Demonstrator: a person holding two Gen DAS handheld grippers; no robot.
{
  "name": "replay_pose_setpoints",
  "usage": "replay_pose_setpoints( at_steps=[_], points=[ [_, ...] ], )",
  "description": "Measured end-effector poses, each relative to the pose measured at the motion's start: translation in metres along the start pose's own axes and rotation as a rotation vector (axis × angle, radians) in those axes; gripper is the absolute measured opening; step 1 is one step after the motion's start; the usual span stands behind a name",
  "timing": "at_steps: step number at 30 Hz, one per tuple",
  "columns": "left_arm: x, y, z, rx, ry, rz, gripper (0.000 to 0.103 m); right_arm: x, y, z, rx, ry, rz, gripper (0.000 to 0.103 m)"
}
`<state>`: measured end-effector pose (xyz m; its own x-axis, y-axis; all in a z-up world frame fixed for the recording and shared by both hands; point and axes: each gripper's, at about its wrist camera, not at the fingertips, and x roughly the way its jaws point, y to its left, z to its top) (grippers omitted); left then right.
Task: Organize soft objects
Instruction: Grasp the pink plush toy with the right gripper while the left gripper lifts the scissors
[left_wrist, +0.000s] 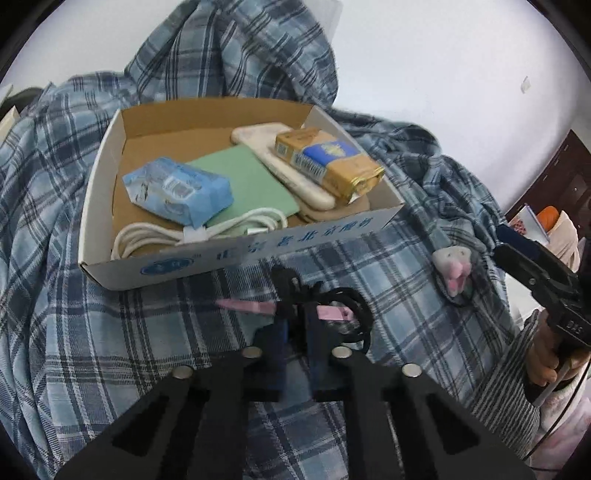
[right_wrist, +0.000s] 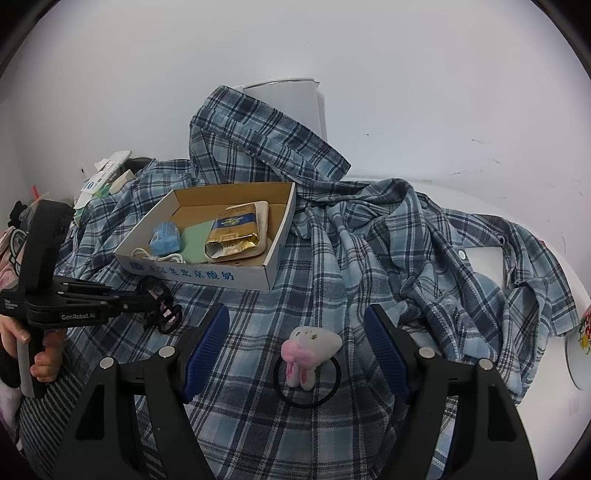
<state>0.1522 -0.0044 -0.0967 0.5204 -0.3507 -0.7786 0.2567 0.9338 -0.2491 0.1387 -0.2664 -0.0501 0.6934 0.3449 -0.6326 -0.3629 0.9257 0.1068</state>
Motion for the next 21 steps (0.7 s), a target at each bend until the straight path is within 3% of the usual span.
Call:
replay_pose_setpoints(
  at_steps=[12, 21],
  points=[
    [-0.048, -0.029, -0.009, 0.150, -0.243, 0.010, 0.005, -0.001, -0.001, 0.000, -0.001, -0.010, -0.013, 0.074],
    [-0.058, -0.038, -0.011, 0.190, -0.292, 0.019, 0.005, 0.014, 0.001, -0.003, -0.026, 0.049, -0.044, 0.065]
  ],
)
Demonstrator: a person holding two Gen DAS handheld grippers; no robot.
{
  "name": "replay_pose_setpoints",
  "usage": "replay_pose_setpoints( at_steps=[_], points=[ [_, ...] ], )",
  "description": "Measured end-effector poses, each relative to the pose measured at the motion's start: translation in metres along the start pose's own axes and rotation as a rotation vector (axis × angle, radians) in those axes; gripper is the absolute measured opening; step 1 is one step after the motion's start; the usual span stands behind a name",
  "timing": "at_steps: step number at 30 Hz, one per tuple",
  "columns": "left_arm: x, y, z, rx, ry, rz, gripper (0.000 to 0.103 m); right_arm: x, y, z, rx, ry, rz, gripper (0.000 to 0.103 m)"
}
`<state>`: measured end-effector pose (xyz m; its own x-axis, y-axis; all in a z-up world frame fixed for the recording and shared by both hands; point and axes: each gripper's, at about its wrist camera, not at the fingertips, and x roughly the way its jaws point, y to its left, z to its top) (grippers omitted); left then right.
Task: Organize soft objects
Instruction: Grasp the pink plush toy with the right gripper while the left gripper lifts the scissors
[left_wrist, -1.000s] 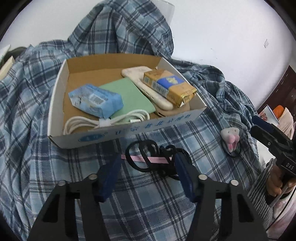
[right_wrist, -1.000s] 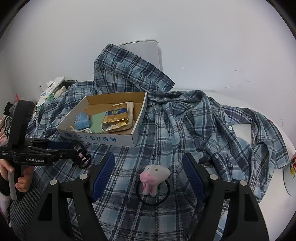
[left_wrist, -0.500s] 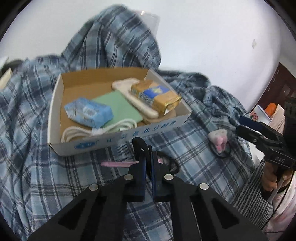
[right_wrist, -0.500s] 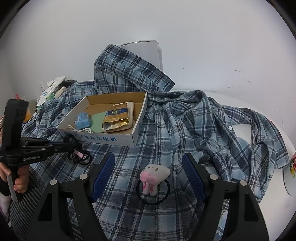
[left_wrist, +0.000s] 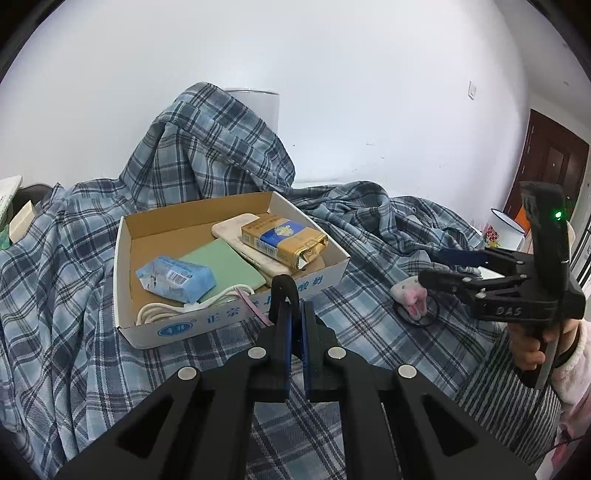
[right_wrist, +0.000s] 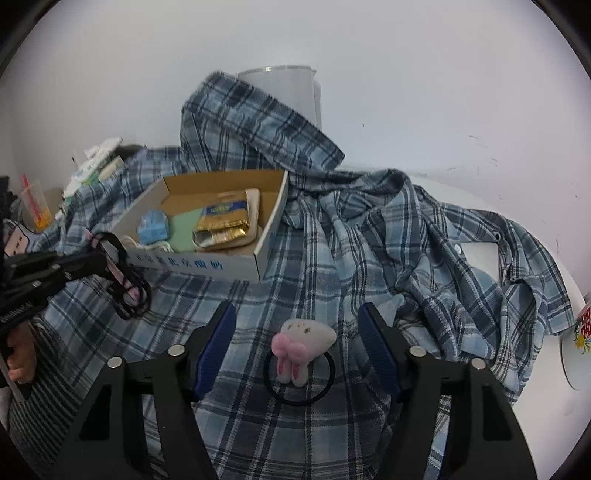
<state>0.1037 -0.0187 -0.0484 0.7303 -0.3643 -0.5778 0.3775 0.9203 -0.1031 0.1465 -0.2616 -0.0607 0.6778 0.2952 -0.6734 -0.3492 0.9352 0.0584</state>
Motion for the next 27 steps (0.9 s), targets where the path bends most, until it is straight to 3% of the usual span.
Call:
replay_pose_setpoints(
  at_steps=[2, 7, 14, 17, 21, 27],
  points=[
    [0.000, 0.000, 0.000, -0.002, -0.003, 0.001, 0.005, 0.005, 0.001, -0.001, -0.009, 0.021, 0.002, 0.064],
    [-0.002, 0.000, 0.000, 0.001, -0.008, 0.001, 0.005, 0.024, 0.007, -0.003, -0.037, 0.109, -0.020, 0.047],
    [-0.003, -0.003, -0.001, 0.016, -0.014, 0.005, 0.005, 0.034, 0.002, -0.006, -0.018, 0.157, -0.036, 0.044],
    [-0.003, -0.003, -0.001, 0.016, -0.016, 0.005, 0.005, 0.039, 0.004, -0.007, -0.030, 0.175, -0.041, 0.038],
    [-0.005, -0.003, -0.001, 0.017, -0.028, 0.003, 0.005, 0.033, 0.006, -0.006, -0.035, 0.148, -0.025, 0.029],
    [-0.013, -0.010, -0.003, 0.056, -0.067, 0.016, 0.005, 0.007, 0.011, -0.006, -0.056, 0.012, 0.009, 0.028]
  ],
)
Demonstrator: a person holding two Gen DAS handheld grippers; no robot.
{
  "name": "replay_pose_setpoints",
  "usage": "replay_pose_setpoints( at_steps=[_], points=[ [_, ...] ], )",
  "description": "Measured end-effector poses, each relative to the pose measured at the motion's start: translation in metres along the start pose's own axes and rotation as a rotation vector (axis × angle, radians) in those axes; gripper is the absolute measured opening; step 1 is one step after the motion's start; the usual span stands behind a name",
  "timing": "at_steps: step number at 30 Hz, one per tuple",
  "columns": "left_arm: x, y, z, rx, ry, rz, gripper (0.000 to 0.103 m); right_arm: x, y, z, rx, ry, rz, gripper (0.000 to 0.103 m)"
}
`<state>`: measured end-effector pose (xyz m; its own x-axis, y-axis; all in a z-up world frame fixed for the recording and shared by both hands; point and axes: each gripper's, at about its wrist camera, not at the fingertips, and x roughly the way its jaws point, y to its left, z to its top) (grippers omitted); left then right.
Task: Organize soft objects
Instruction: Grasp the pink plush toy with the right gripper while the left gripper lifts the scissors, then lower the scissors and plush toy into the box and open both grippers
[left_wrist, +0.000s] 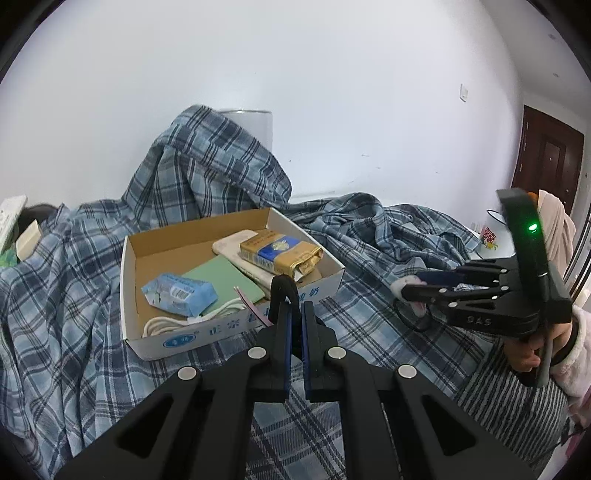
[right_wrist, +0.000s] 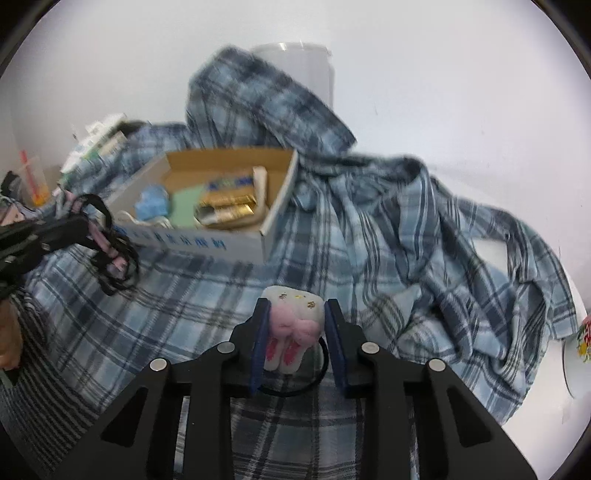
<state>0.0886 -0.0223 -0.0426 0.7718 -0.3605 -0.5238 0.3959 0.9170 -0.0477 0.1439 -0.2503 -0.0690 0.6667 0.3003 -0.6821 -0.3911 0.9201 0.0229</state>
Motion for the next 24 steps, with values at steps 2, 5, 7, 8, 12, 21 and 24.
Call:
replay_pose_setpoints(
  at_steps=[2, 5, 7, 8, 12, 21, 24],
  points=[
    [0.000, -0.002, 0.000, 0.008, 0.001, 0.010, 0.005, -0.010, 0.002, 0.001, -0.011, -0.051, 0.030, 0.028],
    [-0.001, -0.002, 0.000, 0.011, -0.005, 0.016, 0.005, -0.017, 0.005, 0.002, -0.029, -0.091, 0.049, 0.029],
    [-0.002, -0.001, -0.001, 0.009, -0.007, 0.018, 0.005, -0.017, 0.007, 0.002, -0.036, -0.093, 0.051, 0.029],
    [-0.002, -0.001, -0.001, 0.009, -0.008, 0.019, 0.005, -0.017, 0.007, 0.003, -0.036, -0.093, 0.050, 0.029],
    [-0.005, -0.002, 0.001, 0.006, -0.012, 0.031, 0.005, -0.021, 0.007, 0.003, -0.027, -0.109, 0.051, 0.029],
    [-0.037, 0.000, 0.038, -0.005, -0.085, 0.096, 0.005, -0.051, 0.024, 0.040, -0.035, -0.201, 0.025, 0.029],
    [-0.047, 0.005, 0.061, 0.006, -0.140, 0.132, 0.005, -0.059, 0.037, 0.066, -0.044, -0.261, 0.017, 0.029]
  ],
)
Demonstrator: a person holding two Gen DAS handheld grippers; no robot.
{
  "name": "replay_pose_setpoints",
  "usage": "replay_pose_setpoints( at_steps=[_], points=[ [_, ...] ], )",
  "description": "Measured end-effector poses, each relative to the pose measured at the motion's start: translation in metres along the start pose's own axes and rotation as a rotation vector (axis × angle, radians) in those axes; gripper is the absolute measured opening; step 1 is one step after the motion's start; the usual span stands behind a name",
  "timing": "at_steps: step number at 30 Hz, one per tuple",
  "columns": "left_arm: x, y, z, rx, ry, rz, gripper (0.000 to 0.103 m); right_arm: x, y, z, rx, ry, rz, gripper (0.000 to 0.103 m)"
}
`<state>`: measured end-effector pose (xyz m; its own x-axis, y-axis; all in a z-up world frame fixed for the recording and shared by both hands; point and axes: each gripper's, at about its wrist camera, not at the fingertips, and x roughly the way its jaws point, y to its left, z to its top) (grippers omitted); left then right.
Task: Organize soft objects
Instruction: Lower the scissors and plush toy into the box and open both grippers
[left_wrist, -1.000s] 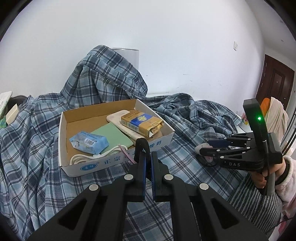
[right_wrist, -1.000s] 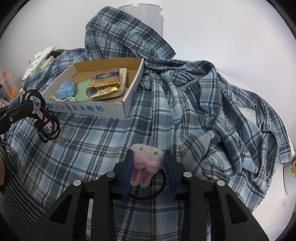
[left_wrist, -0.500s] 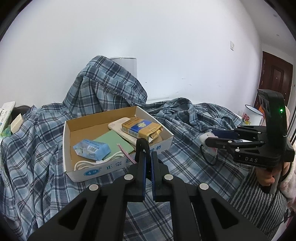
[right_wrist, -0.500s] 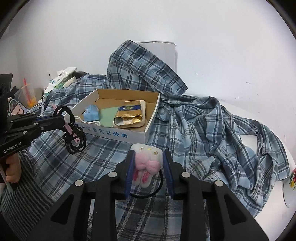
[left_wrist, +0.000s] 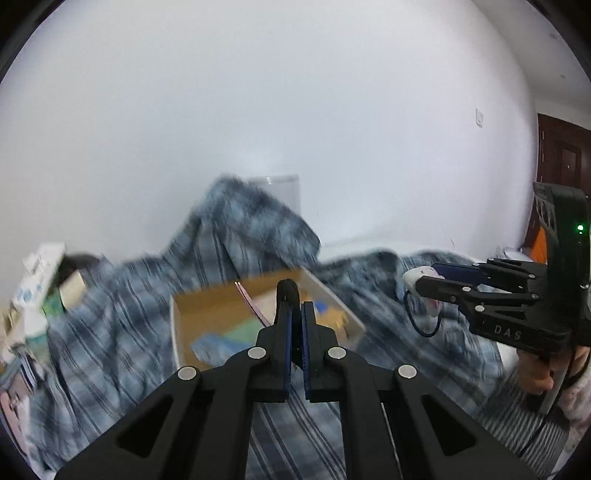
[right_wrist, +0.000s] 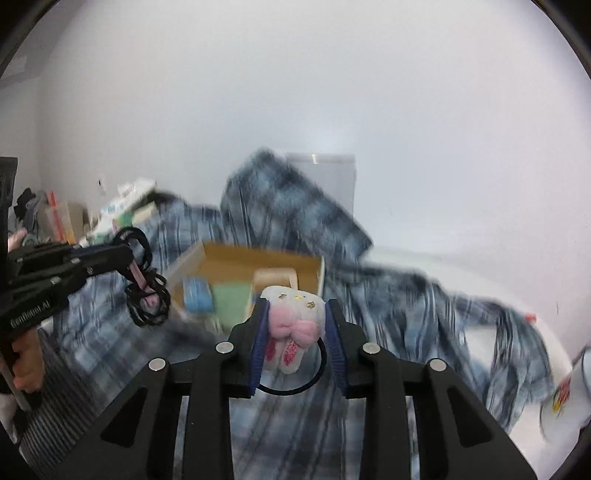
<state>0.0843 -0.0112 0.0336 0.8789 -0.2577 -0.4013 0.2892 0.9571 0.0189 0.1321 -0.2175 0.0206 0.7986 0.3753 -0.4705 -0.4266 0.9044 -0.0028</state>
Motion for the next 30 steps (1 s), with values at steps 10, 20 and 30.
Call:
replay_pose_setpoints(
  at_steps=[10, 20, 30],
  points=[
    [0.036, 0.030, 0.049, -0.078, -0.069, 0.110, 0.005, 0.035, 0.026, 0.074, 0.047, -0.087, -0.025, 0.030],
    [0.101, 0.054, 0.031, -0.136, 0.060, 0.137, 0.005, 0.116, 0.014, 0.065, 0.130, 0.041, -0.047, 0.030],
    [0.130, 0.075, 0.008, -0.184, 0.150, 0.139, 0.005, 0.158, 0.012, 0.030, 0.123, 0.157, -0.027, 0.030]
  ],
)
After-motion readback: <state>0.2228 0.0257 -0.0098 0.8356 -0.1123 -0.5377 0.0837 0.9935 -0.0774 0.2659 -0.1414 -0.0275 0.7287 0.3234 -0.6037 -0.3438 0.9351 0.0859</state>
